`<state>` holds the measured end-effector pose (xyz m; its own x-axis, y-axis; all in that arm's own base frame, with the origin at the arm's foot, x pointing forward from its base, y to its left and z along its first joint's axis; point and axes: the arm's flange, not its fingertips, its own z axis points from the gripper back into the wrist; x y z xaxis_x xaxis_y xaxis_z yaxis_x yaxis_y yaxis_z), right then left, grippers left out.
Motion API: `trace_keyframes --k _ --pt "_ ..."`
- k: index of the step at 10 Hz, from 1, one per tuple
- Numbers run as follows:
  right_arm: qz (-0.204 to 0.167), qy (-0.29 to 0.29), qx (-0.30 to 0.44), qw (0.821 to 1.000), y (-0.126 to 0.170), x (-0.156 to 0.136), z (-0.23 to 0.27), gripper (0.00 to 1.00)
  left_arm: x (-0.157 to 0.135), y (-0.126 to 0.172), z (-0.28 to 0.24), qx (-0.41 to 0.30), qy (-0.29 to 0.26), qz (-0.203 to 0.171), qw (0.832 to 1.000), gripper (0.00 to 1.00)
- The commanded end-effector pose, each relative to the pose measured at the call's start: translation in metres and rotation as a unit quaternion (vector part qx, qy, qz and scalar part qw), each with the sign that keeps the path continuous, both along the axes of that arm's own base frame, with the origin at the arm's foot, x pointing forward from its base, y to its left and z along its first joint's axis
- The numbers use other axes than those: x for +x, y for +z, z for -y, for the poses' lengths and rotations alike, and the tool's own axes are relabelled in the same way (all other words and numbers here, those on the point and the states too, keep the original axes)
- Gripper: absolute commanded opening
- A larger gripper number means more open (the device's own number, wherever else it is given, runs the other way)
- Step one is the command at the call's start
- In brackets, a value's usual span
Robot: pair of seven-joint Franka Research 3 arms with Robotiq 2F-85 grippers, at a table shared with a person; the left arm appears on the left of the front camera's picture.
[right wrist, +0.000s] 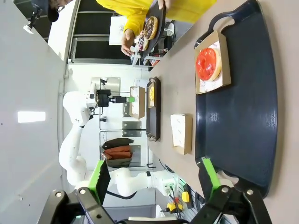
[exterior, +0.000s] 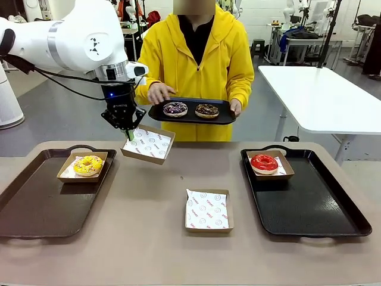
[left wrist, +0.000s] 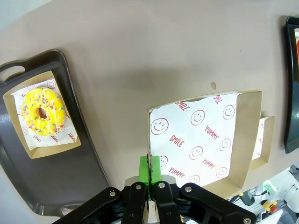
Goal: Individually package the donuts and arrange them on the tray.
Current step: Place the picked Paper togo box on the Handle tray while simultaneously picking up another Paper togo box from the table with the other hand.
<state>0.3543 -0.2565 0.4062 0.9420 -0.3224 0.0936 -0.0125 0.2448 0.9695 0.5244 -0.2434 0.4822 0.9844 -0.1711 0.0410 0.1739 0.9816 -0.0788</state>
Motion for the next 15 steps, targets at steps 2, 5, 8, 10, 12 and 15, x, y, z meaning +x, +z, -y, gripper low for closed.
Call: trace_keyframes --k 2,5,8,10,12,15 --pt "-0.002 -0.005 0.005 1.0 -0.0031 -0.0046 0.0014 1.0 -0.0025 0.0008 0.0016 0.001 -0.004 -0.001 1.0 0.0" --pt "-0.002 -0.005 0.005 1.0 -0.0031 -0.0046 0.0014 1.0 -0.0025 0.0008 0.0016 0.001 -0.004 -0.001 1.0 0.0" --pt "-0.002 -0.005 0.005 1.0 -0.0031 -0.0046 0.0014 1.0 -0.0025 0.0008 0.0016 0.001 -0.004 -0.001 1.0 0.0" --pt "-0.002 -0.005 0.005 1.0 -0.0031 -0.0046 0.0014 1.0 -0.0025 0.0008 0.0016 0.001 -0.004 -0.001 1.0 0.0" --pt "-0.002 -0.005 0.005 1.0 -0.0031 -0.0046 0.0014 1.0 -0.0025 0.0008 0.0016 0.001 -0.004 -0.001 1.0 0.0" --pt "-0.002 -0.005 0.005 1.0 -0.0031 -0.0046 0.0014 1.0 -0.0025 0.0008 0.0016 0.001 -0.004 -0.001 1.0 0.0"
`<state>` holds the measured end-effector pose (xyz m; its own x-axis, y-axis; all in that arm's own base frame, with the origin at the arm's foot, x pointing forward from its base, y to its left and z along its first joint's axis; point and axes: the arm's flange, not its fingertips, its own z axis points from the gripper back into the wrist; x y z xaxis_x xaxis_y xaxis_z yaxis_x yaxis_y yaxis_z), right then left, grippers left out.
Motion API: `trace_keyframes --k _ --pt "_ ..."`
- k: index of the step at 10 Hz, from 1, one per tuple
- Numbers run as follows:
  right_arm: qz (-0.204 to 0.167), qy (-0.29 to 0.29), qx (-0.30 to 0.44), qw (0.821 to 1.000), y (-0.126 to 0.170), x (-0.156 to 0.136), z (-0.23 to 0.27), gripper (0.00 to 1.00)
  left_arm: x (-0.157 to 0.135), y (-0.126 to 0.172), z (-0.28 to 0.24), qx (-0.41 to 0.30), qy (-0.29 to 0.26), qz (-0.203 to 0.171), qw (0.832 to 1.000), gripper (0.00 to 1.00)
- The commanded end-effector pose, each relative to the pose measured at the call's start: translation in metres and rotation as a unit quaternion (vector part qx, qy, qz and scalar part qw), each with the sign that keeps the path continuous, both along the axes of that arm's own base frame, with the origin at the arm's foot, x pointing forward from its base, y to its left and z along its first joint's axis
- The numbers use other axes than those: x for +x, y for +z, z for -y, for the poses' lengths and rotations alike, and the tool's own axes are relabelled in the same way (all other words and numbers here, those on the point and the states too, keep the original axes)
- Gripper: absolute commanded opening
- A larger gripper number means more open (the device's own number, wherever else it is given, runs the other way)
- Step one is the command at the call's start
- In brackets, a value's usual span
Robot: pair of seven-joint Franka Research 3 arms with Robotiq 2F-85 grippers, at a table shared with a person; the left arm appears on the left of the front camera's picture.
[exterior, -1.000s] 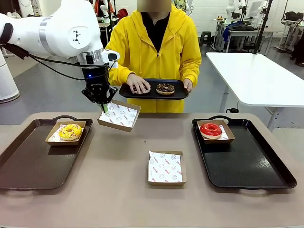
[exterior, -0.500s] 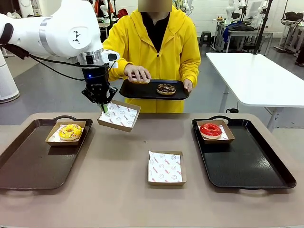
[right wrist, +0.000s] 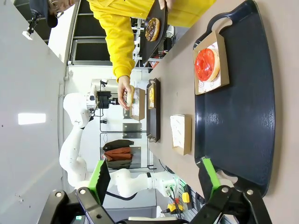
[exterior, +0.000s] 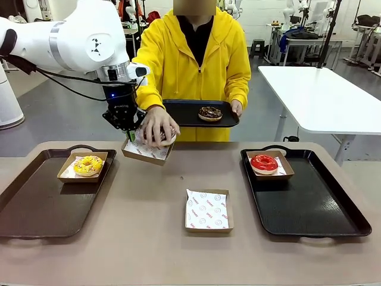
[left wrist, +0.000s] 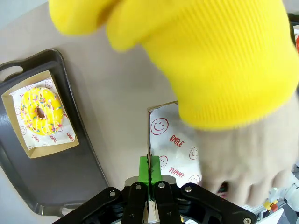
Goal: Individually package the donuts and arrange them on the tray.
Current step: Place the picked Paper togo box on the Handle tray while simultaneously picking up another Paper togo box from the table with the other hand.
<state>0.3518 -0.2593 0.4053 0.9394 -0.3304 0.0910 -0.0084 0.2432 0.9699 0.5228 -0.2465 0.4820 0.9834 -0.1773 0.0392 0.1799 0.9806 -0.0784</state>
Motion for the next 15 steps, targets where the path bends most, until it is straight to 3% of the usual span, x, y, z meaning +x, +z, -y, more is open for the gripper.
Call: trace_keyframes --k 1,15 --pt "-0.001 -0.001 0.004 1.0 -0.0022 -0.0021 -0.0014 1.0 -0.0008 0.001 -0.0015 0.001 -0.001 0.0 1.0 0.0" --pt "-0.001 -0.001 0.004 1.0 -0.0022 -0.0021 -0.0014 1.0 -0.0008 0.001 -0.0015 0.001 -0.001 0.0 1.0 0.0"
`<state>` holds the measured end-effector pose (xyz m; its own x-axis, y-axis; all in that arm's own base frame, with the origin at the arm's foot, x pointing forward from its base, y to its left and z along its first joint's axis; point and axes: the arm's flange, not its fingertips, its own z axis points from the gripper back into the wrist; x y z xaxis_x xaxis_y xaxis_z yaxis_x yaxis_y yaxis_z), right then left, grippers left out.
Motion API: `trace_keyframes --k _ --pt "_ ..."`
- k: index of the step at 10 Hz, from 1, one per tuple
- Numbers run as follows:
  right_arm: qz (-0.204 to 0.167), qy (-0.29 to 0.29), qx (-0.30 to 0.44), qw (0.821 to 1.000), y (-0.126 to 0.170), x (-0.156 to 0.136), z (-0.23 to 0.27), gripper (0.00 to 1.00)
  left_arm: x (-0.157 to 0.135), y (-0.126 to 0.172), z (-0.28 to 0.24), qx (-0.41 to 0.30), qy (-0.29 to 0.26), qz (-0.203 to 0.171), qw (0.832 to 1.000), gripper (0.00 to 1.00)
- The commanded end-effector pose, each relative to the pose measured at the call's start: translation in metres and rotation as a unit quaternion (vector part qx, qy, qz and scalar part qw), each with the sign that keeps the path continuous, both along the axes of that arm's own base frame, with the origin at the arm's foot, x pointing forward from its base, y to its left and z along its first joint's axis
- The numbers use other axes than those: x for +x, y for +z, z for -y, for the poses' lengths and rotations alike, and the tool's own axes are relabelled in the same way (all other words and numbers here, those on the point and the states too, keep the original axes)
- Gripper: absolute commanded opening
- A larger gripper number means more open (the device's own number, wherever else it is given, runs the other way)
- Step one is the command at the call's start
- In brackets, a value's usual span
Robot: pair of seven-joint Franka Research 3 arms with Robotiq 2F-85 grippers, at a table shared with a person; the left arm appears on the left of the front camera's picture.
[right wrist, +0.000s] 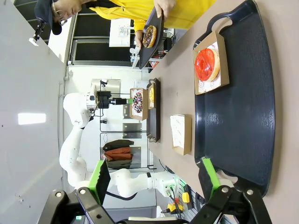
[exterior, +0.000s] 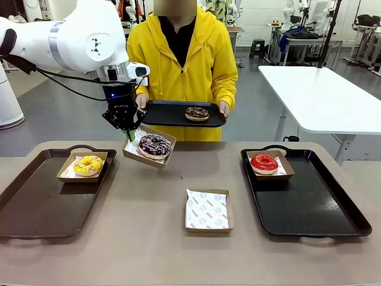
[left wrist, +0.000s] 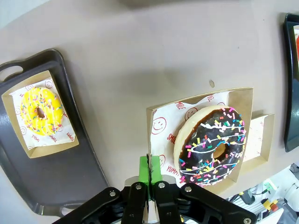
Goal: Individually package the donuts and arrange them on the tray.
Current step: Place the picked Paper togo box on the Handle tray while simultaneously picking up another Paper togo box from the table with the other hand.
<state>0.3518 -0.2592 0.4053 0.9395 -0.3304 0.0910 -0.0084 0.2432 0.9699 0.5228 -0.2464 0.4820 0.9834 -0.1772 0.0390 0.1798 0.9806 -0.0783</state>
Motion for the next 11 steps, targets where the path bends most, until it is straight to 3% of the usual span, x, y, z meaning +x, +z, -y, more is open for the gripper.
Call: trace_keyframes --k 1,2,5,7,9,11 --pt "0.0 0.0 0.0 1.0 0.0 0.0 0.0 1.0 0.0 0.0 0.0 0.0 0.0 0.0 1.0 0.01" --pt "0.002 0.009 -0.028 1.0 0.012 0.005 -0.016 1.0 -0.006 0.014 -0.006 0.012 -0.045 0.008 0.999 0.01" --pt "0.014 0.074 -0.135 0.988 0.069 0.01 -0.092 1.0 -0.053 0.064 -0.065 0.033 -0.06 0.02 0.997 0.01" --pt "0.008 0.092 -0.203 0.975 0.098 0.02 -0.147 1.0 -0.09 0.072 -0.111 0.03 -0.057 0.0 0.998 0.01" --pt "0.002 0.115 -0.269 0.956 0.101 0.022 -0.203 1.0 -0.113 0.065 -0.151 0.019 -0.025 -0.021 0.999 0.01" --pt "0.01 0.139 -0.318 0.938 0.091 0.024 -0.266 1.0 -0.123 0.053 -0.188 -0.001 0.018 -0.018 1.0 0.01"
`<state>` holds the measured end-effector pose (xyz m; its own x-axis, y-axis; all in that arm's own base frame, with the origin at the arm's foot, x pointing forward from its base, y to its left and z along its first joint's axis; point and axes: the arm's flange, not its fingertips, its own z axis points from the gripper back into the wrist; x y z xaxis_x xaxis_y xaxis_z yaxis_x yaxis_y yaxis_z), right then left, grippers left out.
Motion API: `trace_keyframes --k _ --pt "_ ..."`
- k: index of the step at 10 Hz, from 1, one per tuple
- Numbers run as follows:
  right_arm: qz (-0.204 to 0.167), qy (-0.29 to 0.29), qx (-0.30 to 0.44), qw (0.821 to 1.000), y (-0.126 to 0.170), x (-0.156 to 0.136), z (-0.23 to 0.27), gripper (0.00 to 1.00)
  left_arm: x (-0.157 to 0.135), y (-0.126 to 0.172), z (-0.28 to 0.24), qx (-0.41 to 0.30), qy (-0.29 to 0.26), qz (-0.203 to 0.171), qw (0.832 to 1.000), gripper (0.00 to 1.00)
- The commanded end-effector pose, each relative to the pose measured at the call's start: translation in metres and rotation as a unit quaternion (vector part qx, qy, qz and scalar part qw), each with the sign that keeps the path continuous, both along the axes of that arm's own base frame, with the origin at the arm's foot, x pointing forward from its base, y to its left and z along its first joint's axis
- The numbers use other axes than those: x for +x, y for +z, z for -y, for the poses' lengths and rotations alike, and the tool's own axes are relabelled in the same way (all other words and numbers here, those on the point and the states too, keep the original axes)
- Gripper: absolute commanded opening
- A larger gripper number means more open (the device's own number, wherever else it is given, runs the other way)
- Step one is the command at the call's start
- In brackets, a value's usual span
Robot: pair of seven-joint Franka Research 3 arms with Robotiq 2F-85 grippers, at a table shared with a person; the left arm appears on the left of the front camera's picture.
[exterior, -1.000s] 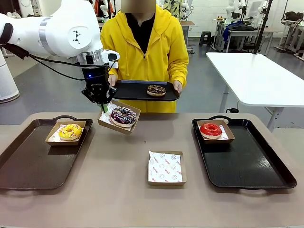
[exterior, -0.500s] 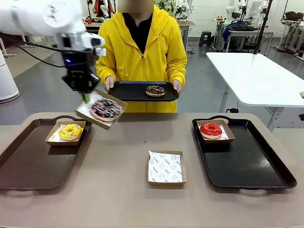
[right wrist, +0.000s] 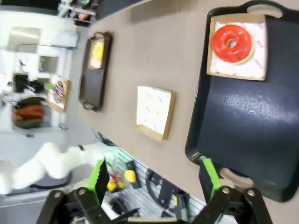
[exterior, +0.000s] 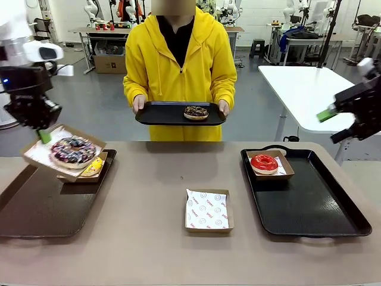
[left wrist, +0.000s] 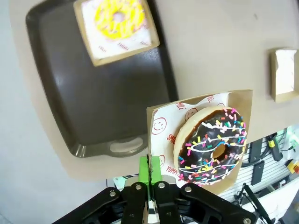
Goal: Individually package the donuts and arrange them on the tray.
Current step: Place the picked Paper togo box on the Handle tray while simultaneously picking up another Paper togo box from the table with the other hand.
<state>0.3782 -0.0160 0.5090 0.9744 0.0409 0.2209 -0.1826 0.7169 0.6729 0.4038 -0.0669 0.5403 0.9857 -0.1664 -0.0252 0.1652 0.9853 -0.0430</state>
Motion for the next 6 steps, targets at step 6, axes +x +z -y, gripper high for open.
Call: trace_keyframes --k 6 --pt "-0.03 0.035 -0.02 0.999 -0.058 -0.002 -0.063 1.0 -0.013 -0.028 -0.051 -0.025 0.053 0.007 0.998 0.01"
